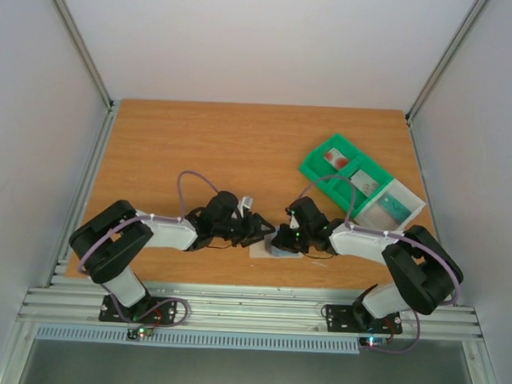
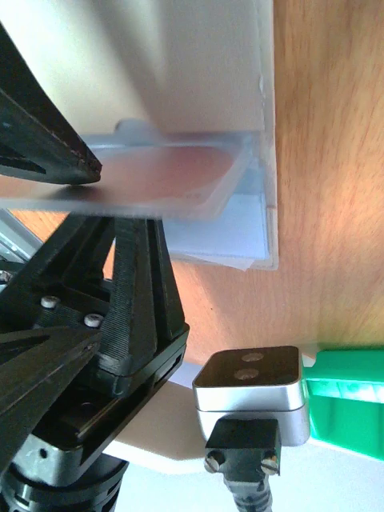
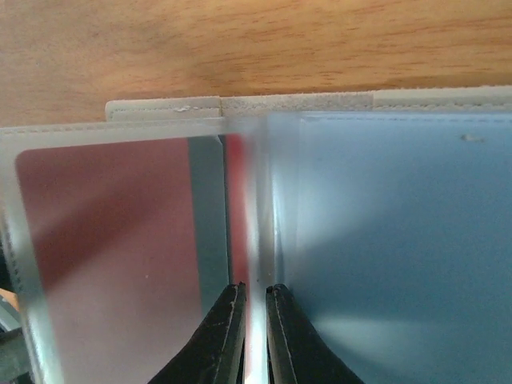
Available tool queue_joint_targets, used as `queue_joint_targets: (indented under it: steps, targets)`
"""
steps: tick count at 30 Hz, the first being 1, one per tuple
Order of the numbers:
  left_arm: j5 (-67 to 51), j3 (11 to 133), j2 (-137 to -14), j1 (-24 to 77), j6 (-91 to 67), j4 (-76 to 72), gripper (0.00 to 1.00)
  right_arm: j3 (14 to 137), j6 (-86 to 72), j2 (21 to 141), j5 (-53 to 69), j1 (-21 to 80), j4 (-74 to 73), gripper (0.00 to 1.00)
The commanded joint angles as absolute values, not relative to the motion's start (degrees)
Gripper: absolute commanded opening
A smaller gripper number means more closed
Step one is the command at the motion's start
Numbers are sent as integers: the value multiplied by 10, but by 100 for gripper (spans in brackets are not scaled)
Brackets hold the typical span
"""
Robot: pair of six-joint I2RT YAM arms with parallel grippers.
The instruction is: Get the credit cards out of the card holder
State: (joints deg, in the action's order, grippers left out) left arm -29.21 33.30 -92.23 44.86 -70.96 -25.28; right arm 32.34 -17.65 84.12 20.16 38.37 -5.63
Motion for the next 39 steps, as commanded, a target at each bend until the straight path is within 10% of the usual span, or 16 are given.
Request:
queue_joint_targets:
  steps: [1,19,39]
  targets:
    - [-306,371,-955,463,-712,-302,49,322,-156,829,187,384,-82,11]
    - [-295,433,-1009,486,-696,-256,40,356,-98,614,2,366,-330,19]
    - [-231,416,-972,473,-646,-148,40,368,-101,635,150,367,-254,24]
